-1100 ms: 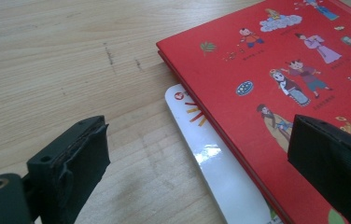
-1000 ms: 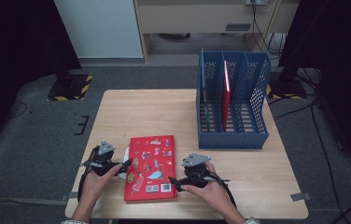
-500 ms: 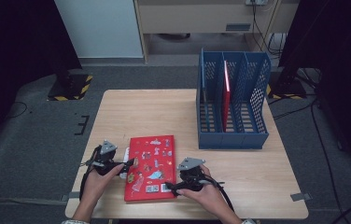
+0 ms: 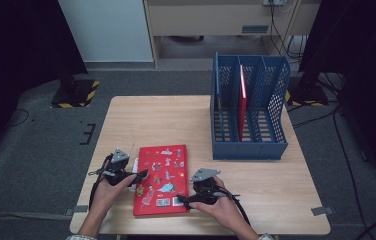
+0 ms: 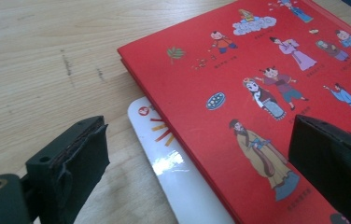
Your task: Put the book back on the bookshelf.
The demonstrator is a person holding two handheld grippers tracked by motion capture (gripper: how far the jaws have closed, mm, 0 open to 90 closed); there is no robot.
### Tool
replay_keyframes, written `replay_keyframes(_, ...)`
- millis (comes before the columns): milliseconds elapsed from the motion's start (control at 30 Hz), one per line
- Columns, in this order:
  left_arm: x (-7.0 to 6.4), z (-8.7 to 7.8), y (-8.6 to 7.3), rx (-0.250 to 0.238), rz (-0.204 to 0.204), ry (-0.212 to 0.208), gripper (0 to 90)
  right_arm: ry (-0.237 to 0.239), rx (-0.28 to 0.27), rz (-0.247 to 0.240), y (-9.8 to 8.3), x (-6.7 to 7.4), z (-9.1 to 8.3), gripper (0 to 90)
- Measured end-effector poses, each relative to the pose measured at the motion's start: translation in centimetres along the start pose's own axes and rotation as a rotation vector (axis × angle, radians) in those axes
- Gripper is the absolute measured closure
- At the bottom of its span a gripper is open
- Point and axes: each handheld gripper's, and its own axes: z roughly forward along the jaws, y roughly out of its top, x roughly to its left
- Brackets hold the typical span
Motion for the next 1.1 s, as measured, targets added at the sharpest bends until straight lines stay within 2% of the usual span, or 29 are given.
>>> replay_keyframes(300, -1.1, 0.6, -0.2, 0.059, 0.027, -0.063, 6.7, 0.009, -0.002, 0.013, -0.1, -0.1, 0.0, 12.5)
replay_keyframes(400, -1.3, 0.7, -0.2, 0.061, 0.016, -0.096, 9.6, 0.018, -0.002, 0.025, 0.0, -0.2, 0.1, 12.3)
replay_keyframes(867, -1.5, 0.8, -0.3, 0.055, 0.012, -0.102, 10.6, 0.118, 0.012, 0.13, 0.4, -1.3, 1.7, 10.3)
replay_keyframes(1100, -1.4, 0.8, -0.3, 0.056, 0.009, -0.104, 10.6, 0.136, 0.01, 0.123, 0.6, -1.6, 2.0, 9.8)
